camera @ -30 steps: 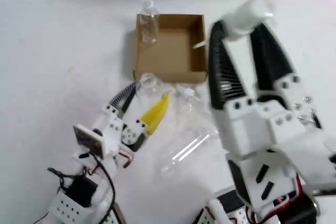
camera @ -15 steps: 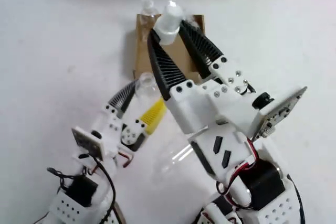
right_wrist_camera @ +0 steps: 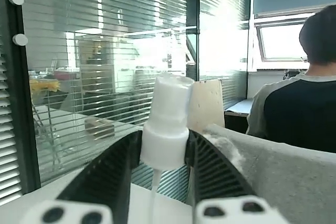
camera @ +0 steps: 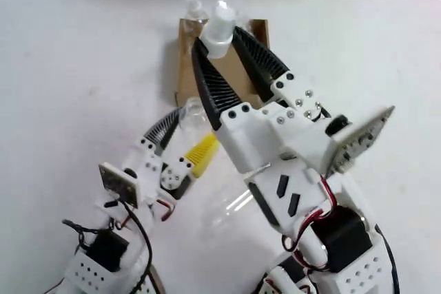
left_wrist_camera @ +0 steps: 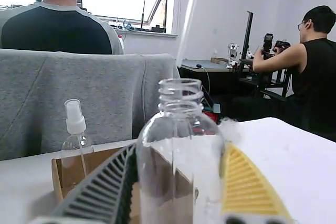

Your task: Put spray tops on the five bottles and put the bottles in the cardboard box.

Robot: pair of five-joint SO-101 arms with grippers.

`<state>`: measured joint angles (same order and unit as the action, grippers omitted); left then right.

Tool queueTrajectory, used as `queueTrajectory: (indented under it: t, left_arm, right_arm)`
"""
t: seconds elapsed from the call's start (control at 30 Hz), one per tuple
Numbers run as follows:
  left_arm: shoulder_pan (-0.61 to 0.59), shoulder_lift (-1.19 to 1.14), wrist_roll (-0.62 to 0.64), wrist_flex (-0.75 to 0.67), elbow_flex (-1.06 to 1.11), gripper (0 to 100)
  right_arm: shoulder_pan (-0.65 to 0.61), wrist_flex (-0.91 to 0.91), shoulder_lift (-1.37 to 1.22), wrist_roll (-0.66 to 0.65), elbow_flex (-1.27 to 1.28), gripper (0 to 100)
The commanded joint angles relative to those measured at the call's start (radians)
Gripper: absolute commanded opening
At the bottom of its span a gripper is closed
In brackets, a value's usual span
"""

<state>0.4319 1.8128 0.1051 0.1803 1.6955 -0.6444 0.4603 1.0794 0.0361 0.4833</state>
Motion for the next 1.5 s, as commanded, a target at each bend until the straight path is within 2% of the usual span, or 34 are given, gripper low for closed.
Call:
queueTrajectory:
  t: [0.0,0.4,0.9,1.07,1.17,1.37,1.47]
  left_arm:
    - [0.007,0.018,-0.008,0.002,-0.003,2]
    - [0.007,0.018,-0.008,0.002,-0.003,2]
    - [0.007,0.018,-0.008,0.002,-0.003,2]
    - [0.005,0.018,-0.008,0.002,-0.003,2]
    - [0.005,0.018,-0.008,0.003,-0.003,2]
    - [0.005,0.018,-0.008,0.003,-0.003,2]
    - [0.005,0.018,-0.008,0.041,-0.003,2]
  right_arm:
    - [-0.041,0.036,0.045,0.026,-0.014,1.5]
    - [-0.047,0.058,0.054,0.032,-0.008,1.5]
    - [-0.05,0.019,0.064,0.029,0.198,1.8]
    - [-0.077,0.189,0.058,-0.023,0.226,1.9]
    - [-0.091,0.248,0.065,-0.034,0.222,7.4]
    - [-0.09,0.286,0.071,-0.034,0.218,31.4]
    - [-0.091,0.28,0.131,-0.034,0.218,34.9]
